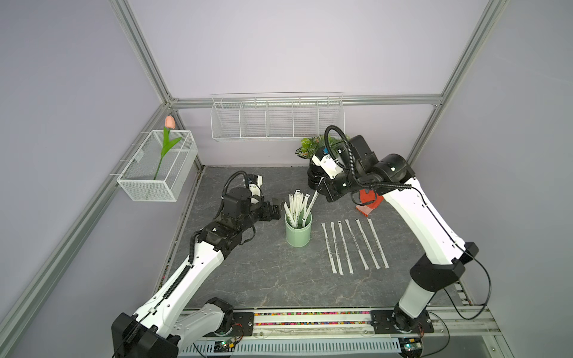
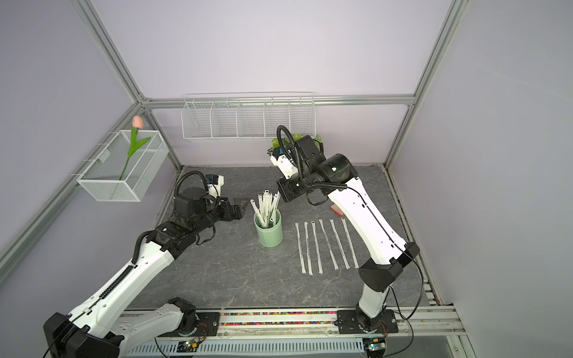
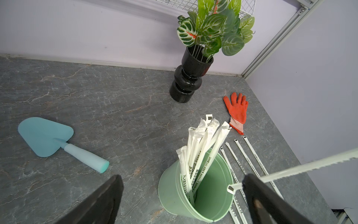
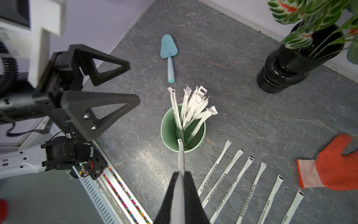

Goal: Take the straws out of the storage container
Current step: Pick up the straw from the container, then place the straw at the center of the board.

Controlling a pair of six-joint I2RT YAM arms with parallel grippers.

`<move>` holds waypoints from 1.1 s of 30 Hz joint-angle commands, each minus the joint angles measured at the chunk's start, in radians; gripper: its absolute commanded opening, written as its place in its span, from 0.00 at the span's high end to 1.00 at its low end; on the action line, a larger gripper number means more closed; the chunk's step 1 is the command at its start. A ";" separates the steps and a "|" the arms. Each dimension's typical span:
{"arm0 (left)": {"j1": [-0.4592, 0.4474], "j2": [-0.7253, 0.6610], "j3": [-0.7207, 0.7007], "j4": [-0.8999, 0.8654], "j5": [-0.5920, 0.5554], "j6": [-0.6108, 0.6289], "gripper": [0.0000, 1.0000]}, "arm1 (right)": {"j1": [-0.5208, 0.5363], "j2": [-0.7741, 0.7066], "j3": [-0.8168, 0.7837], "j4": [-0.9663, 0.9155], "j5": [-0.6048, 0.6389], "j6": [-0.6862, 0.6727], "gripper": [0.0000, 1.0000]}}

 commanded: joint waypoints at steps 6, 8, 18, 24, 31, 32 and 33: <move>-0.006 0.007 0.002 0.018 0.014 -0.014 0.00 | -0.016 -0.003 -0.038 0.026 -0.049 -0.046 0.92; -0.006 0.005 0.003 0.017 0.011 -0.012 0.00 | -0.022 0.008 -0.050 0.046 -0.081 -0.074 0.92; -0.006 0.002 0.005 0.012 0.004 -0.007 0.00 | -0.065 -0.001 -0.217 0.230 -0.214 -0.233 0.92; -0.007 -0.001 0.003 0.011 0.002 -0.009 0.00 | -0.067 0.029 -0.238 0.252 -0.237 -0.256 0.91; -0.006 -0.001 0.004 0.012 0.001 -0.007 0.00 | -0.069 0.046 -0.237 0.244 -0.247 -0.267 0.90; -0.006 -0.001 0.004 0.011 0.001 -0.009 0.00 | -0.068 0.043 -0.238 0.243 -0.250 -0.268 0.90; -0.006 -0.001 0.003 0.011 0.001 -0.006 0.00 | -0.068 0.038 -0.240 0.240 -0.255 -0.271 0.90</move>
